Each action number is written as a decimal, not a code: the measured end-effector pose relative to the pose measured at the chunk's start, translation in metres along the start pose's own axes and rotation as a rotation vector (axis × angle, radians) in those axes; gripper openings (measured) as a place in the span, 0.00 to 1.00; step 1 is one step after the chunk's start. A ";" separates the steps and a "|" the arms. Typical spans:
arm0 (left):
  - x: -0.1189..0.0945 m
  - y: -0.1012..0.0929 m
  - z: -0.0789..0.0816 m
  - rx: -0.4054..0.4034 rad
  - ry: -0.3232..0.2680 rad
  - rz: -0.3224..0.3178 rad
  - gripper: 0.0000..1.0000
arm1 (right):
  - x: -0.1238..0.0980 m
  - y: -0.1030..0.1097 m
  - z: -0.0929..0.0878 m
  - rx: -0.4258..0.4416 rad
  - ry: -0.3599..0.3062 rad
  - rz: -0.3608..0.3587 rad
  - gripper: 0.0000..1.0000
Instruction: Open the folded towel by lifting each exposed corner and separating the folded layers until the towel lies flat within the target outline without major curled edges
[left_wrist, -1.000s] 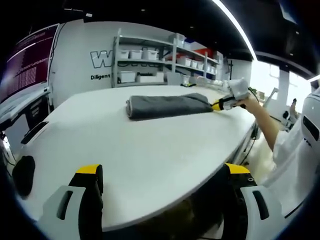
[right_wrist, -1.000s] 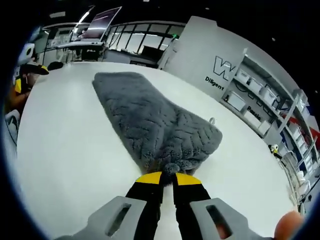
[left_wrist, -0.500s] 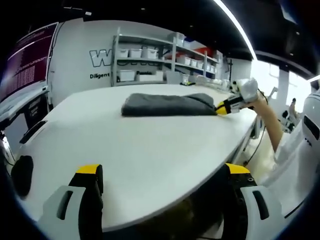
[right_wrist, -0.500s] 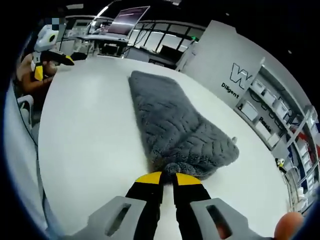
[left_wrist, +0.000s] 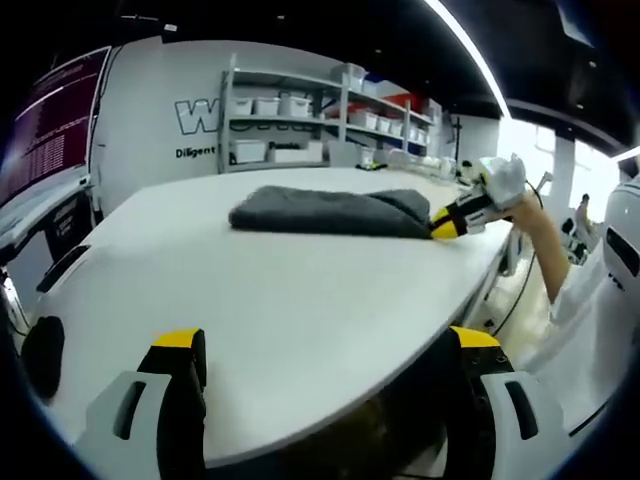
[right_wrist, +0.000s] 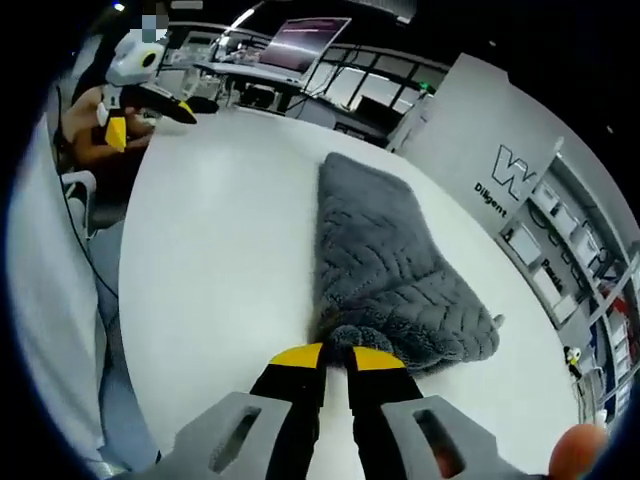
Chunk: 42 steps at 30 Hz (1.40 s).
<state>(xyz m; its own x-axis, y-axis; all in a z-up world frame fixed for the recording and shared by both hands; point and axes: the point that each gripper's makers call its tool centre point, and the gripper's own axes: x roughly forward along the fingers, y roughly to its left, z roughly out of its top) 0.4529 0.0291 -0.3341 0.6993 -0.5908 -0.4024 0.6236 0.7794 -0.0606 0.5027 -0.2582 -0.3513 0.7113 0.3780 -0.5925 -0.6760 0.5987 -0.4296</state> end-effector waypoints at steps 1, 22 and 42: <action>0.000 0.000 0.000 0.001 0.000 0.000 0.97 | 0.000 0.003 0.002 -0.006 -0.002 0.007 0.05; 0.001 0.001 0.000 0.002 0.005 -0.001 0.97 | 0.016 0.063 0.047 -0.103 -0.100 0.201 0.02; -0.001 0.002 -0.002 0.001 0.008 0.002 0.97 | 0.040 0.104 0.090 -0.166 -0.178 0.312 0.01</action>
<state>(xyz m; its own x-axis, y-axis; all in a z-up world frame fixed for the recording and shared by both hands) 0.4527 0.0316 -0.3357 0.6976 -0.5875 -0.4101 0.6224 0.7804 -0.0591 0.4781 -0.1167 -0.3585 0.4788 0.6492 -0.5909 -0.8767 0.3184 -0.3605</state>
